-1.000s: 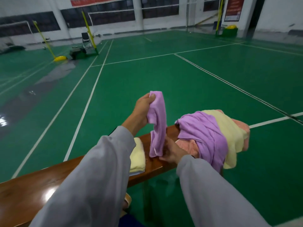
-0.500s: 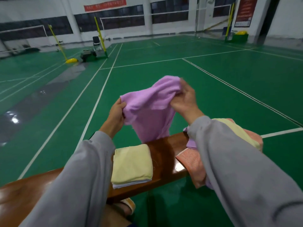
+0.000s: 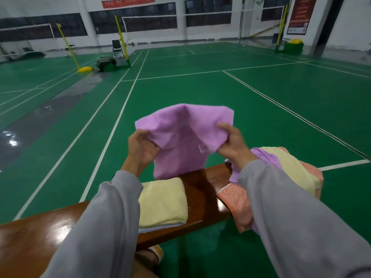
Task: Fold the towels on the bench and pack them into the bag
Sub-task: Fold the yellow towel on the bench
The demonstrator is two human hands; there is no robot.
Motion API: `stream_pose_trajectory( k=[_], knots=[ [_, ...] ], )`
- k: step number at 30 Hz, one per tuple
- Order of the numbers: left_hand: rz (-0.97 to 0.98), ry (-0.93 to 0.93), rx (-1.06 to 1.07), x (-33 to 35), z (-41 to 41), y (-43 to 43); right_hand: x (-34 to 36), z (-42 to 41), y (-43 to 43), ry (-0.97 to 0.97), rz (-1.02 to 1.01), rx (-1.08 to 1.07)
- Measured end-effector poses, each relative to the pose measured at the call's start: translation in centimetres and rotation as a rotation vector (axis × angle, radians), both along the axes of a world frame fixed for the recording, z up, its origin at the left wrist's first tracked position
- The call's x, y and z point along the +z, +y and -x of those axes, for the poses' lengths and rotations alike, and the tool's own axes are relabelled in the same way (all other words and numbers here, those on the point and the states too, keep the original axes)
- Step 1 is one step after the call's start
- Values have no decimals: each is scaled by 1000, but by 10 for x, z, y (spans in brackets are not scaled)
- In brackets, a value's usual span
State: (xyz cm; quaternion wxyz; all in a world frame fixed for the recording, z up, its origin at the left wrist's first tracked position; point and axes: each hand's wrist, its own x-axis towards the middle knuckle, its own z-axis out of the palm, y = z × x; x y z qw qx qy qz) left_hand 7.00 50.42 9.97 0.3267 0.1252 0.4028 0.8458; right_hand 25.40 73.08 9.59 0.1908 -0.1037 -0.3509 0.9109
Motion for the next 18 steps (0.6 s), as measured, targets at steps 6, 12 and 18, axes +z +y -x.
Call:
stream_pose_trajectory(
  k=[6, 12, 18],
  knots=[
    [391, 130, 106, 7, 3, 33, -2, 14, -2, -354, -249, 78],
    [547, 327, -36, -7, 22, 13, 10, 2, 7, -85, -70, -34],
    [246, 316, -20, 40, 33, 8, 27, 9, 23, 6, 59, -156]
  ],
)
